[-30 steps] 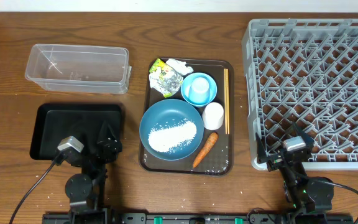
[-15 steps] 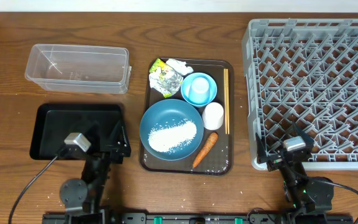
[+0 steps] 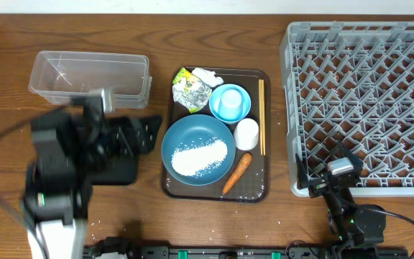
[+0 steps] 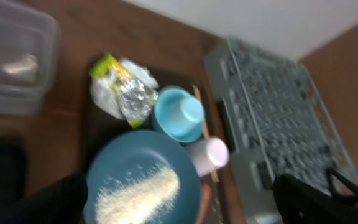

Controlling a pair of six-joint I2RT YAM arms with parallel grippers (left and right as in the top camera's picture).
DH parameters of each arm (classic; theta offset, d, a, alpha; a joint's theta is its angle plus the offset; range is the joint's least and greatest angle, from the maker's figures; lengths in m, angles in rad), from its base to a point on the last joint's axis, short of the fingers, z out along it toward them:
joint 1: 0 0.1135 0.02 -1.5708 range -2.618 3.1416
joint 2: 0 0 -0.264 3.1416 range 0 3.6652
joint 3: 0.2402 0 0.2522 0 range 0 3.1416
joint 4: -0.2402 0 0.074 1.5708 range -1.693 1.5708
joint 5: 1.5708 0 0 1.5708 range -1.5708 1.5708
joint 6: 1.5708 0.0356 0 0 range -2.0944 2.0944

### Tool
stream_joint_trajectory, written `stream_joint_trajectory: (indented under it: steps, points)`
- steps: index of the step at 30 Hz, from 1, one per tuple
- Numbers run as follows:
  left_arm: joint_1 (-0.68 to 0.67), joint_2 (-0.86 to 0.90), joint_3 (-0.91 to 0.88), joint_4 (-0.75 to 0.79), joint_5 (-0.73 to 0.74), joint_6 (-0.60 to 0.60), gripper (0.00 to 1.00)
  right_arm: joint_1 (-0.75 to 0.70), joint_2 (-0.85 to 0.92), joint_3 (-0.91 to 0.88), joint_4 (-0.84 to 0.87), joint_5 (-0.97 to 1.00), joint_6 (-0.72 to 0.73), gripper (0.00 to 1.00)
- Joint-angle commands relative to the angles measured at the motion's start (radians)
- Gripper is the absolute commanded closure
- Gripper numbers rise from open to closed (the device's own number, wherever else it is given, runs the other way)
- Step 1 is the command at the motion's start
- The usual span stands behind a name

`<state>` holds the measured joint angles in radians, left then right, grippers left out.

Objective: Sort waste into correct bins and load items into the dishwasher rack
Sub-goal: 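Reach the left gripper to the blue plate rim and grasp it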

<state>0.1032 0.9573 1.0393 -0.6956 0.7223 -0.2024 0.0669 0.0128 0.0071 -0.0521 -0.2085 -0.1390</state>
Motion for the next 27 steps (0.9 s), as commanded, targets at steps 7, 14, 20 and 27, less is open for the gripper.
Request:
stream_joint_trajectory:
  steps: [7, 14, 20, 27]
  points:
    - [-0.109, 0.213, 0.092, -0.038, 0.176, 0.058, 0.03, 0.013, -0.002, -0.002, -0.004, -0.002, 0.0, 0.01]
    - [-0.526, 0.246, 0.092, -0.105, -0.414, 0.056, 0.03, 0.013, -0.002, -0.002, -0.004, -0.002, 0.0, 0.01]
    - [-0.759, 0.307, 0.092, -0.07, -0.656, 0.055, 0.03, 0.013, -0.002, -0.002, -0.004, -0.002, 0.0, 0.01]
    - [-0.864, 0.426, 0.09, -0.037, -0.599, 0.047, 0.03, 0.013, -0.002, -0.002, -0.004, -0.002, 0.0, 0.01]
